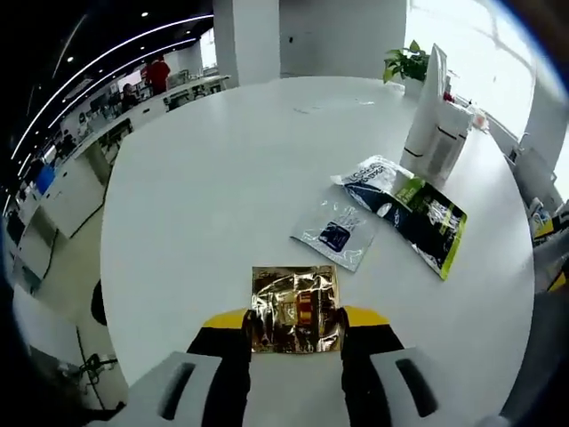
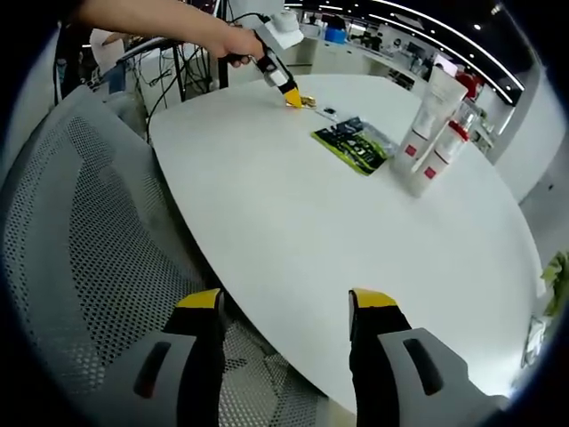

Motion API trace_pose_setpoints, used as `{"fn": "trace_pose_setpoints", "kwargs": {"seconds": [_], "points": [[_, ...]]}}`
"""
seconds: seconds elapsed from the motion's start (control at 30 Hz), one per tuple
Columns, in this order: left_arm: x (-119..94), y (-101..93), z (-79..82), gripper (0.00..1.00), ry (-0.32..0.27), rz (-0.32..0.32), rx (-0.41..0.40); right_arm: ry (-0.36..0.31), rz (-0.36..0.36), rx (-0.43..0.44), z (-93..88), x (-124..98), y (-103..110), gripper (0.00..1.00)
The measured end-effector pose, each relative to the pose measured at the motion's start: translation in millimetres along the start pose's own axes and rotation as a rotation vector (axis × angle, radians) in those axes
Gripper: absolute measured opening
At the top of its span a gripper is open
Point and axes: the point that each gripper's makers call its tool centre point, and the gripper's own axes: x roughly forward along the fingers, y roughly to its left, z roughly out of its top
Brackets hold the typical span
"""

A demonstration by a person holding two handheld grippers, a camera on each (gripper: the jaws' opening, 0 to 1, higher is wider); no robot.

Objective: Arrange the skincare products in the storage area until every visible bottle or jar stands upright without overlapping.

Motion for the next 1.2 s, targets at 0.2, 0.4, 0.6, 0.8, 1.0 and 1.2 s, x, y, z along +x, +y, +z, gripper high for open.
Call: {"fn": "trace_pose_setpoints", "kwargs": {"seconds": [0.2, 0.4, 0.6, 0.8, 1.0, 1.2], "points": [[-3, -3.3, -1.6, 0.38, 0.008, 0.008, -0.016, 0.006, 0.001, -0.006, -0.8, 0, 0, 0.54], [-10, -18.5, -11.6, 0.05, 0.045, -0.063, 0.025, 0.01, -0.006, -0.013, -1.7, 0, -1, 0.53], [-20, -13.9, -24.7, 0.02, 0.02, -0.009, -0.043, 0.003, -0.018, -0.026, -0.2, -1, -4, 0.54], [-43, -51.6, -24.4, 0.02, -0.121, -0.103, -0.217, -0.05, -0.049, -0.015, 9.9, -6, -10, 0.55], [-92, -120.7, -10.3, 0.02, -0.272, -0.271, -0.351, -0.198, -0.032, 0.012, 38.4, -17, -5, 0.52], [-139, -197.5, -8.6, 0.03, -0.358, -0.479, -0.406, -0.373, 0.033, 0.079, 98.4, -40, -5, 0.48]]}}
